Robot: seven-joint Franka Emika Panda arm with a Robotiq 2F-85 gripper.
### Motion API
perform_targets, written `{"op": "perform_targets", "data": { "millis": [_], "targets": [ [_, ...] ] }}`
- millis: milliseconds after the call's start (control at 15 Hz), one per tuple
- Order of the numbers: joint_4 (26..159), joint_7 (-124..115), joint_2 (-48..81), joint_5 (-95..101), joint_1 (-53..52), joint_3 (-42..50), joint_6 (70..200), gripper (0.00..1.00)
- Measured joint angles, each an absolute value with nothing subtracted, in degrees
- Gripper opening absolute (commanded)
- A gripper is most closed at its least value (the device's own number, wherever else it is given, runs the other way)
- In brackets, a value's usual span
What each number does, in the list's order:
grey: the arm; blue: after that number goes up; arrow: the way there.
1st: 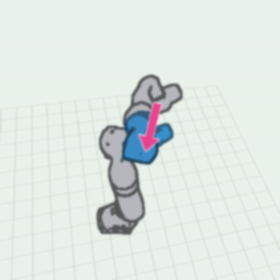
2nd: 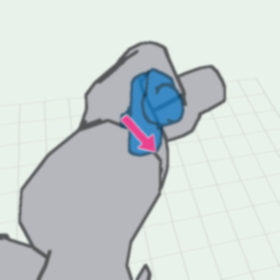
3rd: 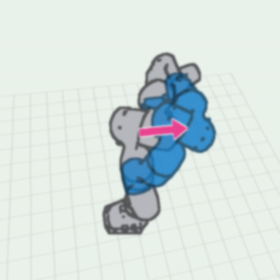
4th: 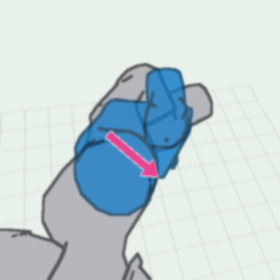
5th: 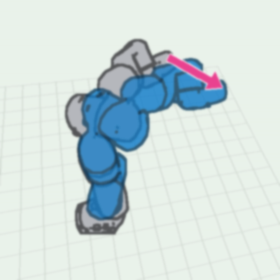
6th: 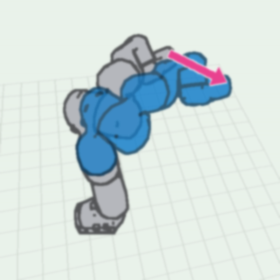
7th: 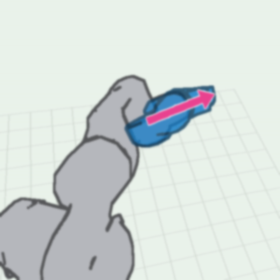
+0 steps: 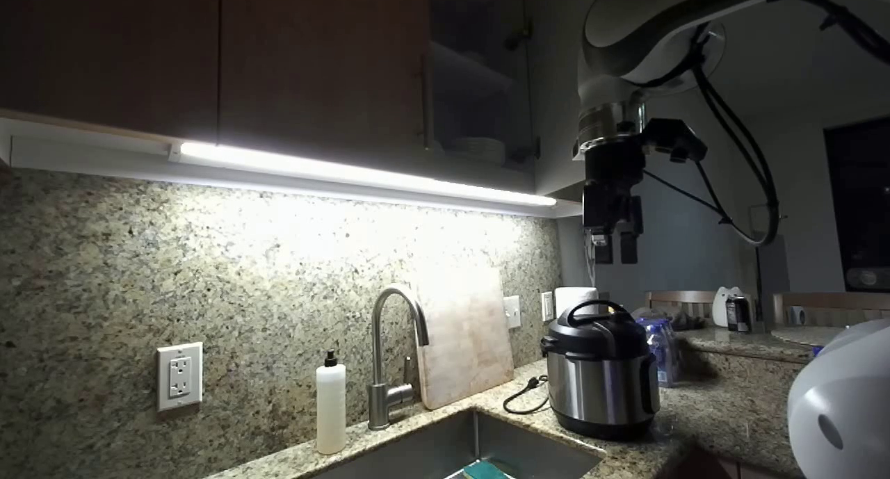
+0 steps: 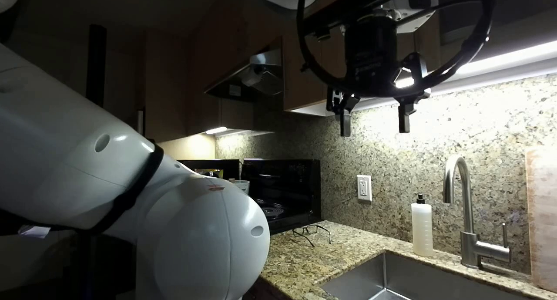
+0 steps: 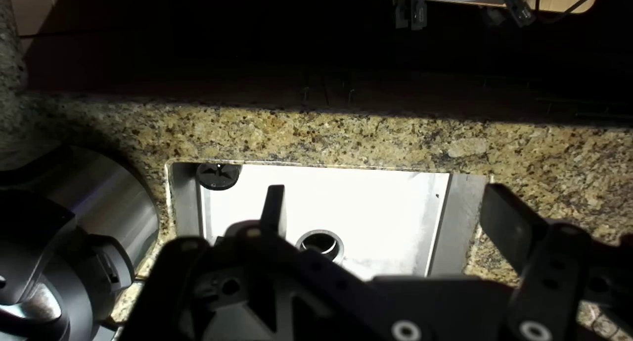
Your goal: Close the open upper cabinet door
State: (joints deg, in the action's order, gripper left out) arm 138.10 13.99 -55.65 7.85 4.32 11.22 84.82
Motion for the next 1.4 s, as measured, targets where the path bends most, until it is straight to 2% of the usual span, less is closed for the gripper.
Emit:
{"op": "perform_targets", "data": {
  "millis": [600,1400],
  "targets": [
    [133.04,13.99,-61.99,11.43,4.50,11.03,78.78,1.00],
    [121.16,12.45,-62.72,12.76,4.56,14.11,78.13,1.00]
  ]
}}
